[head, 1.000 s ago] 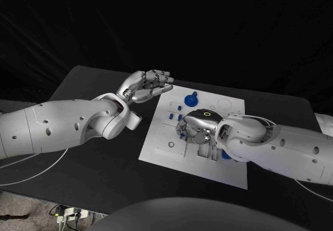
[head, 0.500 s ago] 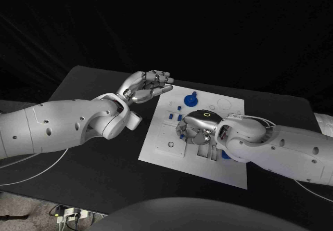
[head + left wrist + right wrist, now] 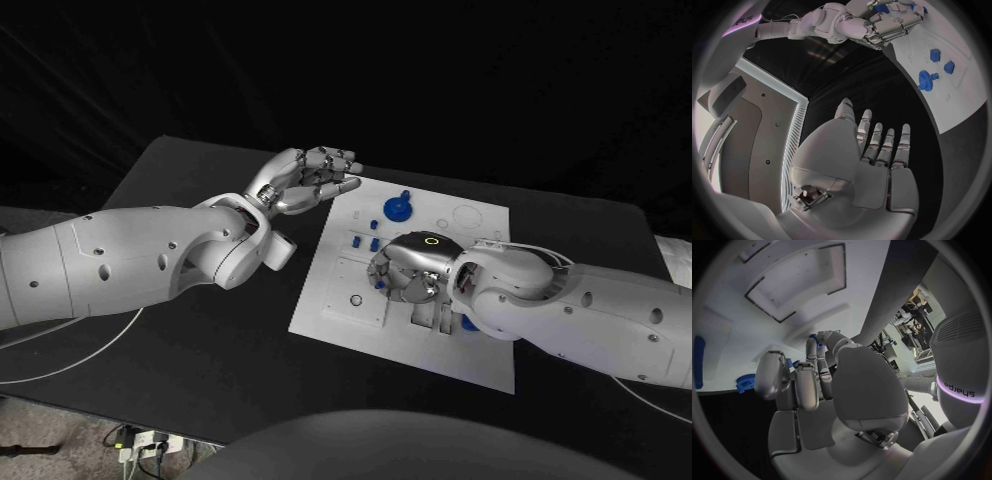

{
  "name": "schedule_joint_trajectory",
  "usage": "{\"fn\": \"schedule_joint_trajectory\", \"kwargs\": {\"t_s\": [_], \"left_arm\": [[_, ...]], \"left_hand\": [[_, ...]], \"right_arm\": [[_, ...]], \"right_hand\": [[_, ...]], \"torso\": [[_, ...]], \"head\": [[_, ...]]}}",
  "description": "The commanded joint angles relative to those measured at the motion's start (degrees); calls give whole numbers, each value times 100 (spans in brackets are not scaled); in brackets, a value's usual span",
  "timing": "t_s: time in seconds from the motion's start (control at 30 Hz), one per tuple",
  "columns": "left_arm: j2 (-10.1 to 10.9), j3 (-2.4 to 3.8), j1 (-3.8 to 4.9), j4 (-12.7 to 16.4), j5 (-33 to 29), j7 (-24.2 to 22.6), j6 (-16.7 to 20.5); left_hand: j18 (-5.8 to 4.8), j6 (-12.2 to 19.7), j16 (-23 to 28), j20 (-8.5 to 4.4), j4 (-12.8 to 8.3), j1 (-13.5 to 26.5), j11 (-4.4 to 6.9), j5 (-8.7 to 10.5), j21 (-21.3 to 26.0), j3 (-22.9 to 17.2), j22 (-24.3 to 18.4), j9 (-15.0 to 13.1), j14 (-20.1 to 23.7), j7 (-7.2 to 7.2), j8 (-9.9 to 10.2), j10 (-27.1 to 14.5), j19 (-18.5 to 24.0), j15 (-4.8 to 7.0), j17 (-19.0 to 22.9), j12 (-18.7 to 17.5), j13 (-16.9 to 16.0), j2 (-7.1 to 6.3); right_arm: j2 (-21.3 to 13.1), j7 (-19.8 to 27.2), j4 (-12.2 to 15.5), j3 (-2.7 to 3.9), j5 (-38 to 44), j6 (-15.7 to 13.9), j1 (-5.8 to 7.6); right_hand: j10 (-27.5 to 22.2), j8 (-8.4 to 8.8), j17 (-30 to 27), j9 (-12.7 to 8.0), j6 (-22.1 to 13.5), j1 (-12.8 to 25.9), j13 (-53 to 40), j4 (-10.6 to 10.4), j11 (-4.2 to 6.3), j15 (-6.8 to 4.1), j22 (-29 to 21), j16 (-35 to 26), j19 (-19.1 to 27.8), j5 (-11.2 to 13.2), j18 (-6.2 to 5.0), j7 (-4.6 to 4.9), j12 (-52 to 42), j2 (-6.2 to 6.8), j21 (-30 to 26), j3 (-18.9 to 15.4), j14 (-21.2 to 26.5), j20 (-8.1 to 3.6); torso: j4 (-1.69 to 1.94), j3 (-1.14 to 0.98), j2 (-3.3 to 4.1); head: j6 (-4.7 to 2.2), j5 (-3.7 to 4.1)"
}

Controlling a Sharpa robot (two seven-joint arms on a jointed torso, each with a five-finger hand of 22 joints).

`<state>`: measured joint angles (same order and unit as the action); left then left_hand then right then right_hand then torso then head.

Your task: Assemble the parts on the task board

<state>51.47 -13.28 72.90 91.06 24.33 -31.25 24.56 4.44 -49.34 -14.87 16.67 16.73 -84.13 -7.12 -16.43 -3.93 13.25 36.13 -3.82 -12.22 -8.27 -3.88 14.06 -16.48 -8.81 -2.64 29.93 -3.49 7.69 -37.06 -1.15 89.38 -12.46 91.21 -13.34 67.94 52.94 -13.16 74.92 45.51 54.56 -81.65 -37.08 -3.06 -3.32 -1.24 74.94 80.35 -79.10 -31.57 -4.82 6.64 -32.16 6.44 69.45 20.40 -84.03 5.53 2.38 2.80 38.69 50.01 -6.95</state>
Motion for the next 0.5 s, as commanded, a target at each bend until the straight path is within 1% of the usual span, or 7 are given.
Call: {"fn": "schedule_joint_trajectory", "kwargs": {"t_s": [0.03, 0.17, 0.5], "left_arm": [[-15, 5, -4, 6, 23, -16, -91], [-14, 5, -5, 6, 23, -9, -99], [-15, 5, -7, 6, 23, -3, -105]], "left_hand": [[-58, -15, -29, 6, -7, -42, -22, -15, -30, -8, 8, -3, -17, -21, -29, -4, 5, -43, -6, 22, 4, -4], [-58, -14, -35, 6, -7, -53, -22, -23, -34, -9, 20, -3, -20, -20, -28, -4, -4, -48, -6, 22, 4, 4], [-56, -12, -78, 5, -3, -82, -20, -53, -44, -9, 33, -2, -50, -19, -26, 5, -22, -79, -12, 41, 2, 28]], "right_arm": [[4, -21, -17, -6, 24, 115, -14], [7, -76, -35, -6, 56, 130, -18], [39, -234, -76, -6, 116, 180, -52]], "right_hand": [[34, -4, 349, 1, -3, 14, 5, 2, 26, 47, 889, -31, 41, 36, 14, 24, 28, -30, -34, 24, 7, -13], [22, 9, 319, -5, -15, 21, 11, 7, 20, 51, 877, -58, 68, 37, 6, 30, 40, -24, -77, 26, 28, -11], [-85, 127, 266, -70, -145, 91, 34, 2, 12, 57, 845, -102, 147, 47, -18, 24, 106, -28, -196, 43, 77, -2]], "torso": [[-1, 1, -2], [0, 0, 0], [-2, 1, 1]], "head": [[-1, 1], [-1, 1], [-1, -5]]}}
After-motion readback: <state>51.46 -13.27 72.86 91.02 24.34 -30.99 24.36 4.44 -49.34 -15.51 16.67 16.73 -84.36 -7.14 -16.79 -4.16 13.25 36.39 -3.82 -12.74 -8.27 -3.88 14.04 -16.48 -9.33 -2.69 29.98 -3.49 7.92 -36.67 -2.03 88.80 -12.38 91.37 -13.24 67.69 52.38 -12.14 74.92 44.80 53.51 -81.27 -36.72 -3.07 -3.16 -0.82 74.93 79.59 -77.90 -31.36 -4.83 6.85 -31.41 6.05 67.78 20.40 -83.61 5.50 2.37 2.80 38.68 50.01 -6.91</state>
